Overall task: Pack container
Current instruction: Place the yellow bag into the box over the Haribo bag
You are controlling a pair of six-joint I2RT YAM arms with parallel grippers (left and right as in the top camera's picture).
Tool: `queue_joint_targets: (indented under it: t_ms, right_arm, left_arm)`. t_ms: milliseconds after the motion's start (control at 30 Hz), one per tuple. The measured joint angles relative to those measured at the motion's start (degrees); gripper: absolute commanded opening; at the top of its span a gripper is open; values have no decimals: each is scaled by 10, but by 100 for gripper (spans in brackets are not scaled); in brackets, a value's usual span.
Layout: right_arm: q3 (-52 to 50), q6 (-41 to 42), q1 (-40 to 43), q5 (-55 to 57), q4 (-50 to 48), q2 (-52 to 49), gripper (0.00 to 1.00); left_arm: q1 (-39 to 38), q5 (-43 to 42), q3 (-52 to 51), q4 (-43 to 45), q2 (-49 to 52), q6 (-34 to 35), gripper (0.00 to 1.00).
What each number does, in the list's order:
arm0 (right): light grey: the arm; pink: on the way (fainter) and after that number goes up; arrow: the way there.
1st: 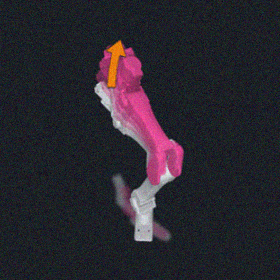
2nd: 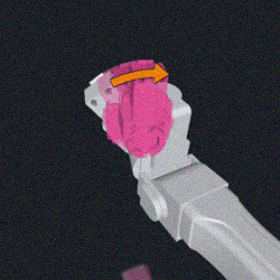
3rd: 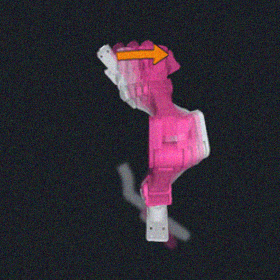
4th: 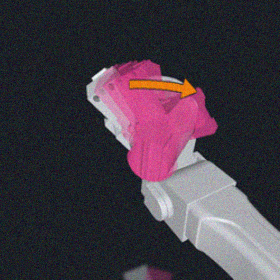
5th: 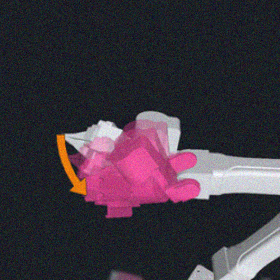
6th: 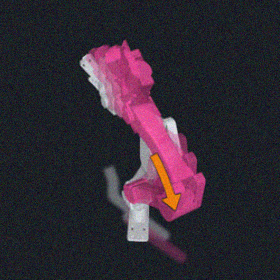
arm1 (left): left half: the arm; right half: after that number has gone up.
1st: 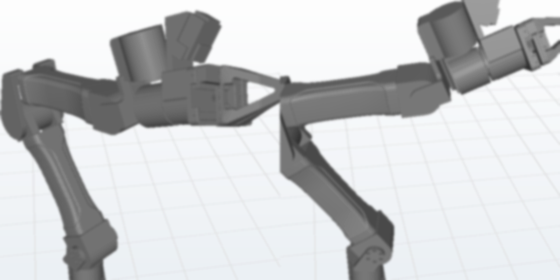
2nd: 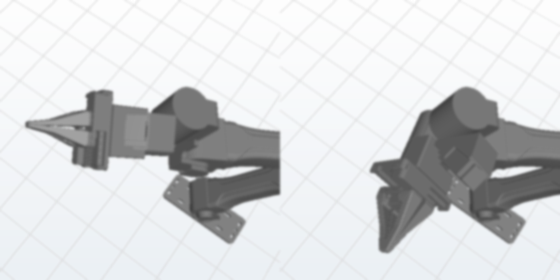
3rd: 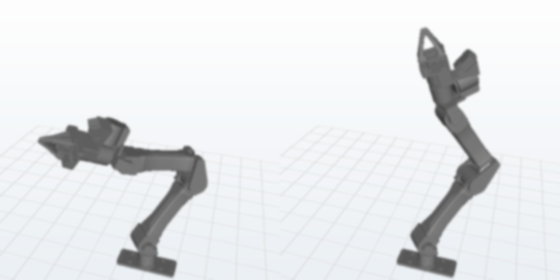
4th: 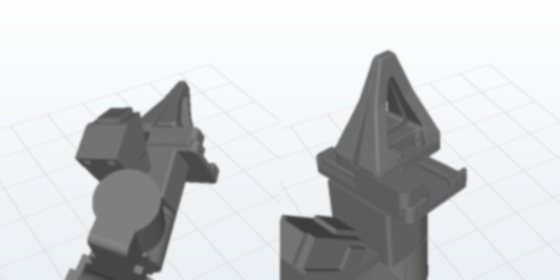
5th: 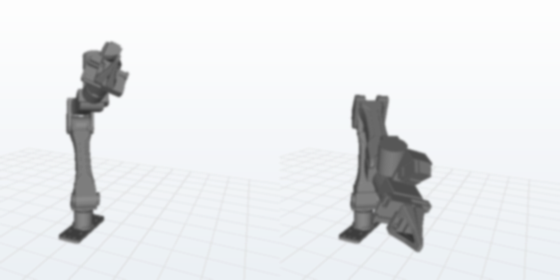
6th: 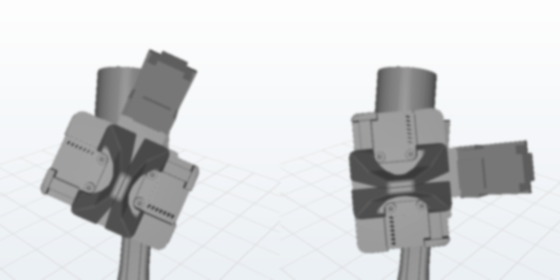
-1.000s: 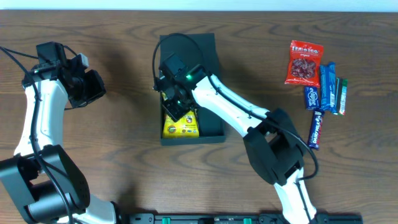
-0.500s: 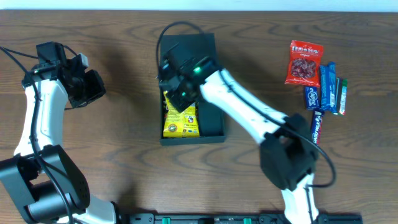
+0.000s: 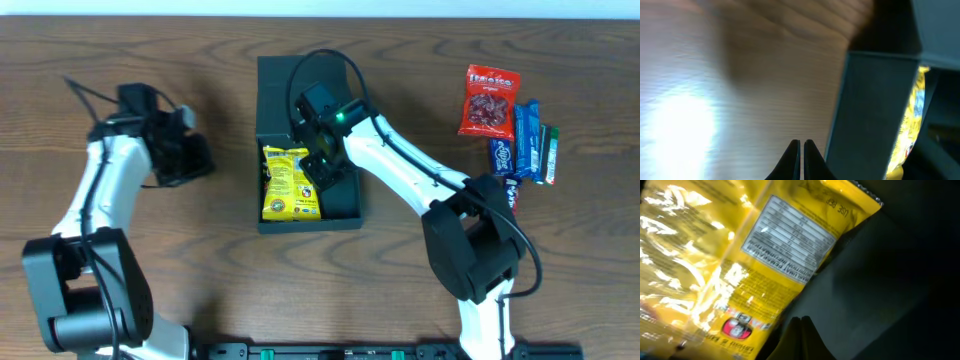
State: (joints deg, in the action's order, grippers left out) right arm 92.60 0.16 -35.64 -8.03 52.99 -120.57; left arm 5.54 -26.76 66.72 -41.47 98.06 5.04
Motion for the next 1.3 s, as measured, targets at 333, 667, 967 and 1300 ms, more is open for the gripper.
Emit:
queue_joint_targets:
  t_ms: [333, 667, 967, 1300]
  right_arm:
    - [-42, 0, -7, -20, -88, 0, 1]
    - [-42, 0, -9, -70, -102, 0, 1]
    - [13, 0, 2, -26, -11, 1, 1]
    - [115, -23, 172, 164, -5, 99, 23]
  left_arm:
    - [-79, -3, -19, 32, 35, 9, 6]
    - [-79, -33, -22, 61, 46, 25, 6]
    - [-79, -37, -22, 63, 46, 26, 6]
    - [-79, -41, -22, 64, 46, 38, 6]
